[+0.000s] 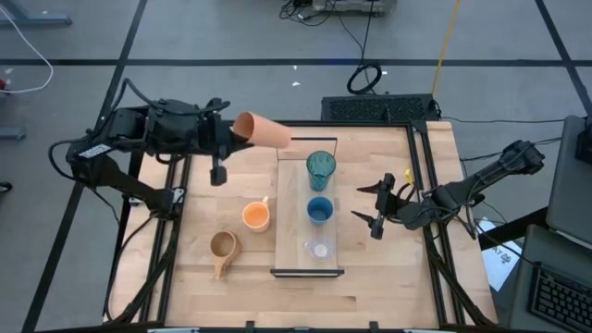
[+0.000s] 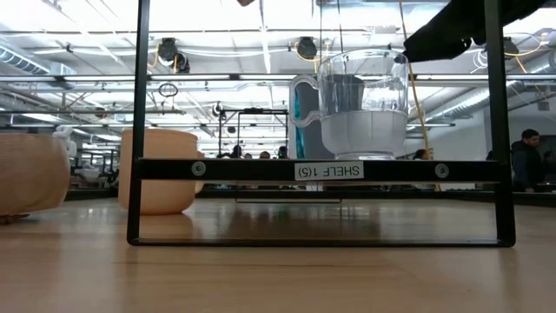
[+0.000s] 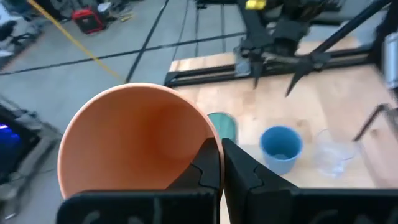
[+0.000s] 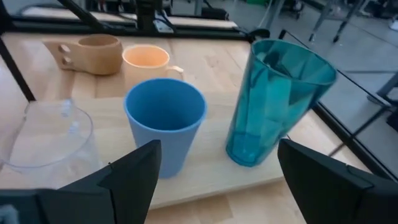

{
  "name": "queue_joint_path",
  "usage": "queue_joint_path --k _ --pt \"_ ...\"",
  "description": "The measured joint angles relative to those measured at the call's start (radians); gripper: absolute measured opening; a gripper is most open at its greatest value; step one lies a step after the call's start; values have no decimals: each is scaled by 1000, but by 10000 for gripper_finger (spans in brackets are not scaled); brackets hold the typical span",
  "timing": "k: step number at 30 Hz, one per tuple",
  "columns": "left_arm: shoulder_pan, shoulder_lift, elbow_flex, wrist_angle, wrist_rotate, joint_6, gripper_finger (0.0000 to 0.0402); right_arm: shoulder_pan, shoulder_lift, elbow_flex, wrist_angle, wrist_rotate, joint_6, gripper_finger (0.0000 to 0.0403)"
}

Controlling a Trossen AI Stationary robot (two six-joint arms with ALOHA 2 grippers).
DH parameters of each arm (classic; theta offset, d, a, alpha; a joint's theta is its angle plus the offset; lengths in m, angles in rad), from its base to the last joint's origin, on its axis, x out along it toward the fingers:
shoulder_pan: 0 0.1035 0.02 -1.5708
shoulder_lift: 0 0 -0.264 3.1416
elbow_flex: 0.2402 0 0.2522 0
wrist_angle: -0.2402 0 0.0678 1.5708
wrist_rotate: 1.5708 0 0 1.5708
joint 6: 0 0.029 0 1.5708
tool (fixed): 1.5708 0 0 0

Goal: Stack small to large cups/mugs on shelf
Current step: Put the orange cup on the shelf

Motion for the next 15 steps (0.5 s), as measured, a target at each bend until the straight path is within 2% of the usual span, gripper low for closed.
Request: queue_joint_path --k 7,15 --pt "0 2 11 -28 29 -53 1 3 0 -89 188 0 -50 311" --pt "-1 1 11 -70 92 114 1 12 0 -172 310 -3 -50 311"
